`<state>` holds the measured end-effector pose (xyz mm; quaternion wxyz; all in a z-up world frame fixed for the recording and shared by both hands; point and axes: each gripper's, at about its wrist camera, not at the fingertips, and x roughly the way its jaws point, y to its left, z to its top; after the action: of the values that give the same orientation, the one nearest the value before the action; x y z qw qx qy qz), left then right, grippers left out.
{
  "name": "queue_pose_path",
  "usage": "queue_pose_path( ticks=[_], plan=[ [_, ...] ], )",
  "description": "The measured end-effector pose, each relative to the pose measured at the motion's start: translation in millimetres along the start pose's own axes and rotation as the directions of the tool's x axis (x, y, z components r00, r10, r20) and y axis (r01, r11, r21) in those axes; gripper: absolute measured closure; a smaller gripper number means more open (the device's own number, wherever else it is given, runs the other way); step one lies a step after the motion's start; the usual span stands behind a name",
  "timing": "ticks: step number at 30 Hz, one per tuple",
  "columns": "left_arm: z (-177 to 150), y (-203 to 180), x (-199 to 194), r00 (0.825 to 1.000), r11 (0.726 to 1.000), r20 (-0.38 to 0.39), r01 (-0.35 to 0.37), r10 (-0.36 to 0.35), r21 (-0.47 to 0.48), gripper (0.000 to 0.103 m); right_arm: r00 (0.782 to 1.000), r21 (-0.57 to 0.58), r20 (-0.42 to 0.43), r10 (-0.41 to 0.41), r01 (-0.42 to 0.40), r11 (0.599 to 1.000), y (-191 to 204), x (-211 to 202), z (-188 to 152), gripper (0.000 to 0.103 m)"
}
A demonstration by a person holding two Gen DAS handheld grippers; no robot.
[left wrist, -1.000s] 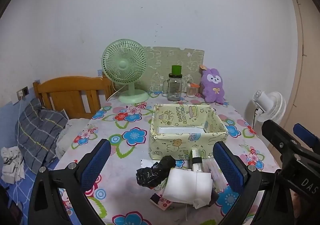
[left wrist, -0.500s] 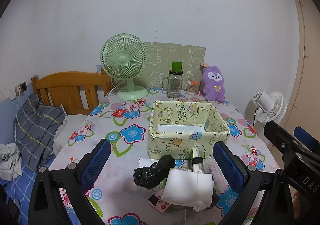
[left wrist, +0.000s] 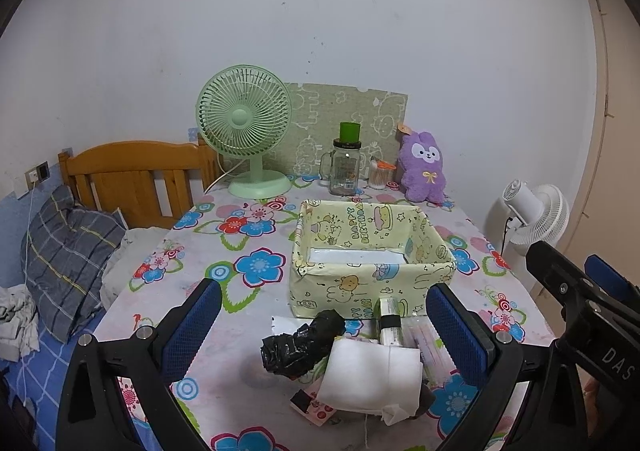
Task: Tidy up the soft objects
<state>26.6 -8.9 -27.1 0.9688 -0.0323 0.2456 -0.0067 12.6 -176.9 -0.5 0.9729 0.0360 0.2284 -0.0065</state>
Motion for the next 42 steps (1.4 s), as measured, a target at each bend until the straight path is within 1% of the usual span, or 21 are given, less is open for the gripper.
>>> queue_pose_path(
  ticks=[42],
  plan=[
    [2.2,0.8,-1.1,1.000,1.000,-0.003,0.000,0.000,0.002,0.000,1.000,-0.026,-0.004,-0.011,0.011,1.000,-0.3,-2.6,0.2,0.000]
  ],
)
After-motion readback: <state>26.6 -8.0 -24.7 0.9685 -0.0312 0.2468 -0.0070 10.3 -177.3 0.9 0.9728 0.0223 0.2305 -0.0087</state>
